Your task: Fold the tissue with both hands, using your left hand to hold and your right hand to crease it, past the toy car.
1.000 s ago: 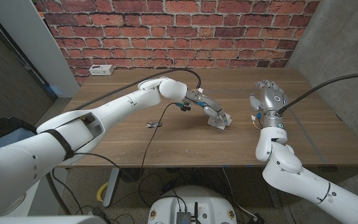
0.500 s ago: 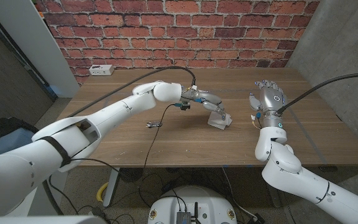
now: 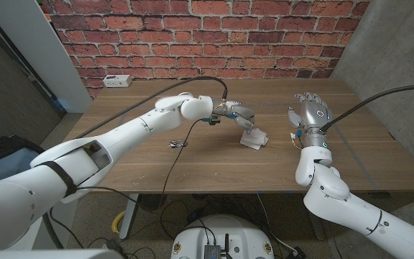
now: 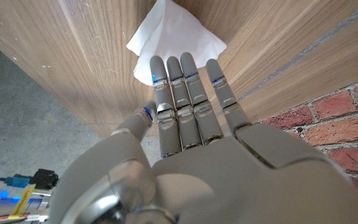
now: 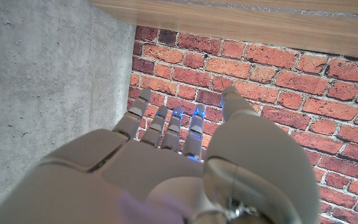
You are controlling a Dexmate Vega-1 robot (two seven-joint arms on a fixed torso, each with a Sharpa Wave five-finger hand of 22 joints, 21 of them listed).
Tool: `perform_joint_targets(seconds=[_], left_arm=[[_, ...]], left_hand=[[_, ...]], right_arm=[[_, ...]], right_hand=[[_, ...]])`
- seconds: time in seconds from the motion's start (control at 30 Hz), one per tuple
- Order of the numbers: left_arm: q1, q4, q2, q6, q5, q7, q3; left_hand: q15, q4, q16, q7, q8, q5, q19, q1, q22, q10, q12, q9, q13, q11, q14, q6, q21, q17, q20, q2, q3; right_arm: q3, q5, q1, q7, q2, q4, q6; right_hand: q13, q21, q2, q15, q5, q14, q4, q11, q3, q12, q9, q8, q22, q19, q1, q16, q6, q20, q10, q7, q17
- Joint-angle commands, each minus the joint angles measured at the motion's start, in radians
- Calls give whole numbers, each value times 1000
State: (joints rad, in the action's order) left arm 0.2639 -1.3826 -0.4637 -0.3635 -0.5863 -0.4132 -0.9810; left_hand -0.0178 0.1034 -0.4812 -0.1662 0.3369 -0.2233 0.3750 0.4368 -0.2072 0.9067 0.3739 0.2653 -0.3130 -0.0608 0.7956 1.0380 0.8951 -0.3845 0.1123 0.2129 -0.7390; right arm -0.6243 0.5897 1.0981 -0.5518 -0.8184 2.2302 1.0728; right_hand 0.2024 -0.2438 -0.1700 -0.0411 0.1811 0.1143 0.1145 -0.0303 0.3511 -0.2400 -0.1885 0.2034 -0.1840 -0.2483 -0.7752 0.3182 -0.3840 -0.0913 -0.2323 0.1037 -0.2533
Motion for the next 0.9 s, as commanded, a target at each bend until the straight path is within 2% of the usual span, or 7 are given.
perform_joint_targets(seconds=[0.03, 0.2, 0.53, 0.6, 0.7, 0.77, 0.9], left_arm=[[-65, 21, 30, 23, -71, -77, -70], [-80, 43, 43, 18, -80, -94, -90], [-119, 156, 94, -10, -62, -113, -131], [-126, 190, 109, -17, -49, -113, -137], [-143, 250, 137, -26, -29, -124, -150], [-159, 313, 167, -42, -25, -118, -167], [-180, 372, 197, -51, -21, -112, -191]], left_hand=[[6, -7, -16, 1, 11, -9, -11, 27, -2, 13, 13, 16, -13, -4, -2, 16, 9, -20, -11, -3, -17], [9, -16, -56, 0, 32, -7, -19, 49, -3, 39, 36, 43, -39, -11, 11, 40, 22, -64, -9, -3, -21], [17, -24, -88, -1, 55, -3, -47, 71, -4, 45, 59, 87, -78, -20, 8, 42, 32, -101, 4, -6, -21], [19, -34, -86, -2, 63, 0, -88, 74, -1, 38, 66, 106, -95, -22, -12, 38, 23, -106, 17, -6, -21], [31, -45, -85, -8, 69, 0, -120, 80, 3, 27, 71, 124, -111, -29, -26, 29, 15, -109, 21, -2, -27], [35, -50, -85, -9, 78, 0, -134, 84, 5, 23, 75, 136, -121, -32, -35, 31, 11, -112, 24, -3, -29], [39, -64, -74, -14, 103, 1, -158, 94, 9, 34, 107, 175, -155, -41, -63, 27, 7, -117, 22, -4, -39]], right_arm=[[9, -8, 8, -7, 0, 0, -6], [14, -12, 10, -10, 2, -2, -7], [15, -15, 8, -10, 0, -8, -12], [13, -15, 6, -9, 1, -9, -11], [12, -15, 2, -8, 1, -12, -10], [11, -16, -1, -7, 3, -15, -10], [14, -22, 0, -6, 2, -16, -14]], right_hand=[[2, 2, 0, -18, -1, 7, 1, -2, 5, 1, -2, -2, -1, 2, 9, 4, -11, 4, -9, 0, -3], [2, 3, 0, -16, -1, 7, 2, -2, 5, 2, -2, -3, -1, 1, 9, 4, -11, 4, -9, -1, -3], [2, 4, 0, -16, -1, 7, 3, -3, 5, 4, -2, -2, -1, 3, 10, 4, -13, 3, -10, -1, -4], [2, 4, 0, -16, -1, 7, 3, -3, 5, 4, -2, -3, -1, 3, 9, 5, -13, 3, -10, 0, -4], [3, 5, -1, -16, -1, 7, 3, -3, 6, 4, -2, -3, -1, 3, 10, 5, -13, 2, -11, 0, -4], [3, 5, -1, -16, -1, 8, 3, -3, 6, 4, -2, -3, -1, 3, 10, 5, -14, 2, -11, 0, -4], [3, 5, -1, -16, 0, 8, 3, -3, 6, 5, -2, -3, -1, 3, 10, 5, -15, 1, -12, 1, -4]])
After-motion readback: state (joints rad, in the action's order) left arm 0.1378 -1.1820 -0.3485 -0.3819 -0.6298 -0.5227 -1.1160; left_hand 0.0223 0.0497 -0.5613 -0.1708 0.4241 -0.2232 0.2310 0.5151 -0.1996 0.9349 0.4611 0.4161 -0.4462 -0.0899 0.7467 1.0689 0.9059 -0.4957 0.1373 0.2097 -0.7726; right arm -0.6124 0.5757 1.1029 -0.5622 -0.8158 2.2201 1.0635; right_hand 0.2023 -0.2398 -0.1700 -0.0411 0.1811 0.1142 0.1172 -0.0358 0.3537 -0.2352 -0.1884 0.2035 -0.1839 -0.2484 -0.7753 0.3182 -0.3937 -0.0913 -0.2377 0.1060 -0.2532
